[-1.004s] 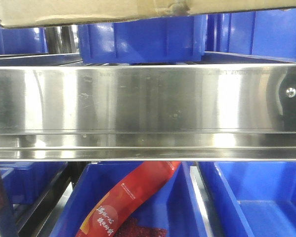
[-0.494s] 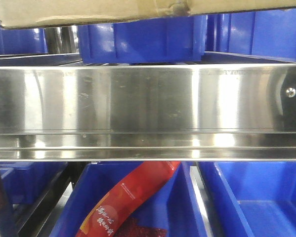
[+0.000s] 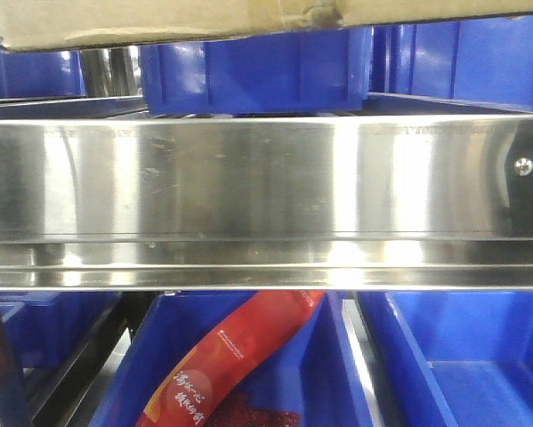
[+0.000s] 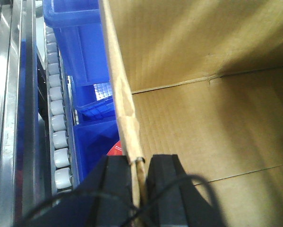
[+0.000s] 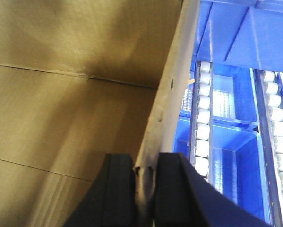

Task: Grab carton from right shelf to conveyor
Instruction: 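Lift the carton off the shelf with both grippers, then hold the carton with both grippers while the base turns away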

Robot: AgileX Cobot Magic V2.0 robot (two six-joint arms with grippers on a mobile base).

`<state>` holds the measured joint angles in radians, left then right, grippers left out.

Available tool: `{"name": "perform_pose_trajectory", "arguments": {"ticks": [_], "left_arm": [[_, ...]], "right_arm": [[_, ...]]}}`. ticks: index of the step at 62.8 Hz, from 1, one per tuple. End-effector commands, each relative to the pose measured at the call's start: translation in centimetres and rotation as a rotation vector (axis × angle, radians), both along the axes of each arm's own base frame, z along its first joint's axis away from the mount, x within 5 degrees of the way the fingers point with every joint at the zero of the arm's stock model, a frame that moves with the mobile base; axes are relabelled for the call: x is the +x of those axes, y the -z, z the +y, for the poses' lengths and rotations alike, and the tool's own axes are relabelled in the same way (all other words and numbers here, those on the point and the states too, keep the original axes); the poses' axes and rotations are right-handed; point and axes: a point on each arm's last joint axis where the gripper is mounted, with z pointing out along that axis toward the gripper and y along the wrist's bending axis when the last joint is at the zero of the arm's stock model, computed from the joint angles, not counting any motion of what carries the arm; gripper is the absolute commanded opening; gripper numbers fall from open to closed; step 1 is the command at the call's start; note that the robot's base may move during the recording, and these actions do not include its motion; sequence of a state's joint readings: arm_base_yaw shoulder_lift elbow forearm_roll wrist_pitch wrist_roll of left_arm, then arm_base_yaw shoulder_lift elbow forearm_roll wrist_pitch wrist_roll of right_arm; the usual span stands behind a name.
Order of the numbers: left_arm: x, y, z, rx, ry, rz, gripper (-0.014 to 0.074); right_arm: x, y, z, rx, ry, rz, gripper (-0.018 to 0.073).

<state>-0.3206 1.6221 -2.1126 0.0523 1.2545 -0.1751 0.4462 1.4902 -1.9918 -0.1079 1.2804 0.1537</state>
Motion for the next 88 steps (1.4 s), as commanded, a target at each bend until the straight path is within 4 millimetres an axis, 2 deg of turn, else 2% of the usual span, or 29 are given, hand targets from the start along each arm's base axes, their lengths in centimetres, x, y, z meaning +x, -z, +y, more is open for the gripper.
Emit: {"name": "perform_pose_trajectory", "arguments": {"ticks": [1, 88], "left_arm": [[-0.45, -0.69, -0.44, -0.026, 0.028, -0.042, -0.0019], [-0.45, -0.69, -0.44, -0.026, 0.028, -0.042, -0.0019]], "right_arm": [[-0.55, -1.04, 0.34, 0.057, -0.042, -0.063, -0.0067], [-0.48, -0.98, 0.37, 0.056, -0.042, -0.061, -0.0067]]}}
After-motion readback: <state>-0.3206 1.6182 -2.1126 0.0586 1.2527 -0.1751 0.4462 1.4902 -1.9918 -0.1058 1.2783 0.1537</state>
